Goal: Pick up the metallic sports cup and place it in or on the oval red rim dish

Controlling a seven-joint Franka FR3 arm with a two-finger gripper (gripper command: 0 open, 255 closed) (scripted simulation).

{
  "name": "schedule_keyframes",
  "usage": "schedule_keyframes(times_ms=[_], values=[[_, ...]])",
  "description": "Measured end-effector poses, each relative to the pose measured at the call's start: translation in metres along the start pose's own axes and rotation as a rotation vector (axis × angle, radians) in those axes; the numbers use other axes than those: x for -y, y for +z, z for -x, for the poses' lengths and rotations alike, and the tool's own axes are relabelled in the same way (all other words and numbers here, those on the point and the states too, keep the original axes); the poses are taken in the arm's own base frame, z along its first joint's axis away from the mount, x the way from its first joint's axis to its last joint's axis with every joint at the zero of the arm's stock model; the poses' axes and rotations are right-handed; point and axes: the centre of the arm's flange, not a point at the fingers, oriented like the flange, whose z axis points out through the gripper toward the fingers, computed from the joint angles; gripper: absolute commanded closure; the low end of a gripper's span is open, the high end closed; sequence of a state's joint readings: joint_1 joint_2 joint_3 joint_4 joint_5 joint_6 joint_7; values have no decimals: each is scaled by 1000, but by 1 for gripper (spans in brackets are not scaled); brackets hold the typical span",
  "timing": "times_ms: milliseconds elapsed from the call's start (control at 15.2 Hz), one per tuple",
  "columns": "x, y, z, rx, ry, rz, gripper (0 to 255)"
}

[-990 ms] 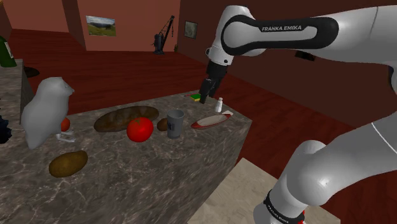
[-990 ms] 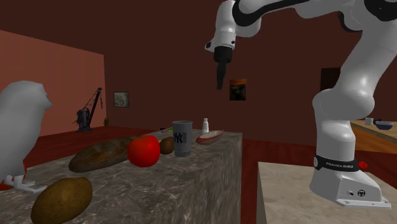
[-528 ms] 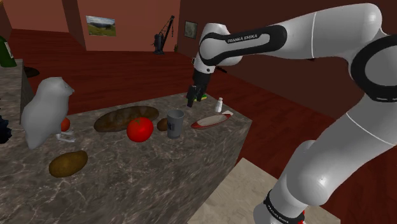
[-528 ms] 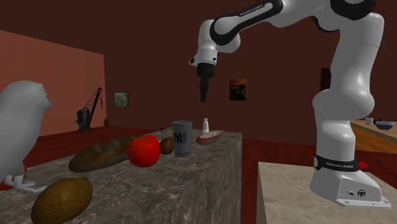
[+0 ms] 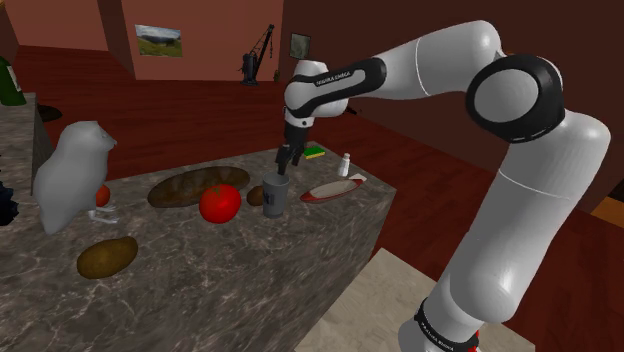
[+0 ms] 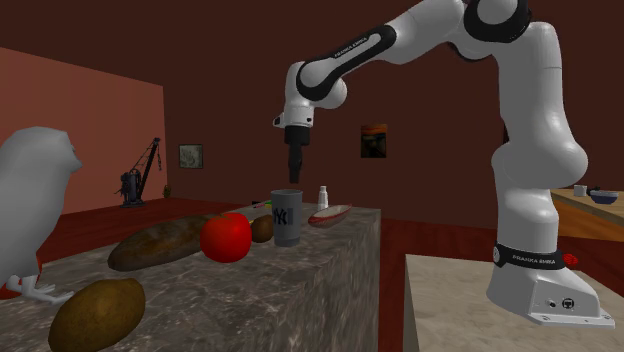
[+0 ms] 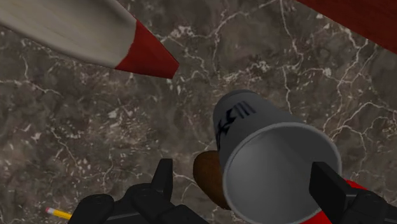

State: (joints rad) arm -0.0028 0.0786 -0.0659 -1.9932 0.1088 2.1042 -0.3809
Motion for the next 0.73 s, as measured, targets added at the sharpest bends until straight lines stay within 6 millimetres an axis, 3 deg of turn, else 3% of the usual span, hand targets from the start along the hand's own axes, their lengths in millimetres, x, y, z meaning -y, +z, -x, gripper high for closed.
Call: schedule_keyframes(times_ms=[198, 528, 726], values=[[-5, 21, -17, 5, -7, -3, 0], [-7, 49, -19, 5, -8, -3, 0], [-8, 56, -19, 5, -8, -3, 0]])
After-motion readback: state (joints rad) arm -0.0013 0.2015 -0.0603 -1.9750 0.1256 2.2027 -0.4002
